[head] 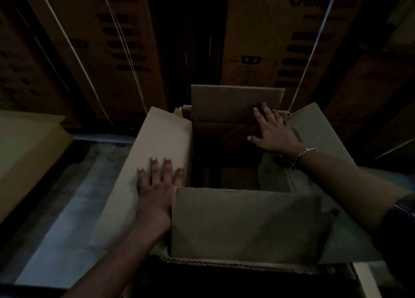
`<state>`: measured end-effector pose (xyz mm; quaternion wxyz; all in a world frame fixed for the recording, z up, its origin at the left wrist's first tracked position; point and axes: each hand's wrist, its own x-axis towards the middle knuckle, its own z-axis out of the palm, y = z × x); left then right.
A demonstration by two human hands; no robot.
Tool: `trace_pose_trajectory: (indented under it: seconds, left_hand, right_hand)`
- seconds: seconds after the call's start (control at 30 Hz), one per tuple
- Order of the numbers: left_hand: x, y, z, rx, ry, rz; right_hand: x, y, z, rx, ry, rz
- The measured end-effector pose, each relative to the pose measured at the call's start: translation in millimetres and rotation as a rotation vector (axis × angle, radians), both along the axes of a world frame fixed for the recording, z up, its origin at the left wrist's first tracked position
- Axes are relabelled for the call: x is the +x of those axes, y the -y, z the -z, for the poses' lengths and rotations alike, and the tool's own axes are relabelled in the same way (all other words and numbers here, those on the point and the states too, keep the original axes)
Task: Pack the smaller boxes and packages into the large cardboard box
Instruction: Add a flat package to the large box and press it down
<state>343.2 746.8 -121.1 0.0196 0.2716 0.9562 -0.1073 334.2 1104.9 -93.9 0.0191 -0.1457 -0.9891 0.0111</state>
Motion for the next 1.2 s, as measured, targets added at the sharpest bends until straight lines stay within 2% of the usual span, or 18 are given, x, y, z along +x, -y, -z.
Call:
trace_pose_trajectory:
  seconds: [0.13,0.33,0.6,0.83,0.9,1.07,1.13,1.2]
  left_hand:
    - [-1,4,-3,-0.029,0.034,0.037]
    - [-1,3,0,-0.050,0.034,0.050]
    - [-4,2,3,-0.048,0.045,0.057]
    - [-3,3,-2,-0.060,0.075,0.074]
    - [-4,3,-6,-0.033,0.097,0.081]
    - [-5,21,-14,0.073,0.150,0.226]
    - [1,28,-20,0.177,0.169,0.263]
    - [14,32,-27,0.257,0.250,0.248]
  right_hand:
    - [-36,-20,-4,0.008,0.021,0.010]
    - [-64,-40,12,-0.065,0.260,0.075]
    - [-61,-43,15,-0.142,0.197,0.061]
    - [-8,-4,-6,-0.116,0.131,-0.052]
    - [16,14,-18,-0.218,0.224,-0.128]
    - [92,51,-38,-0.568,0.780,-0.211]
    - [128,63,-51,-0.679,0.887,-0.198]
    - [165,82,-61,-0.699,0.901,-0.170]
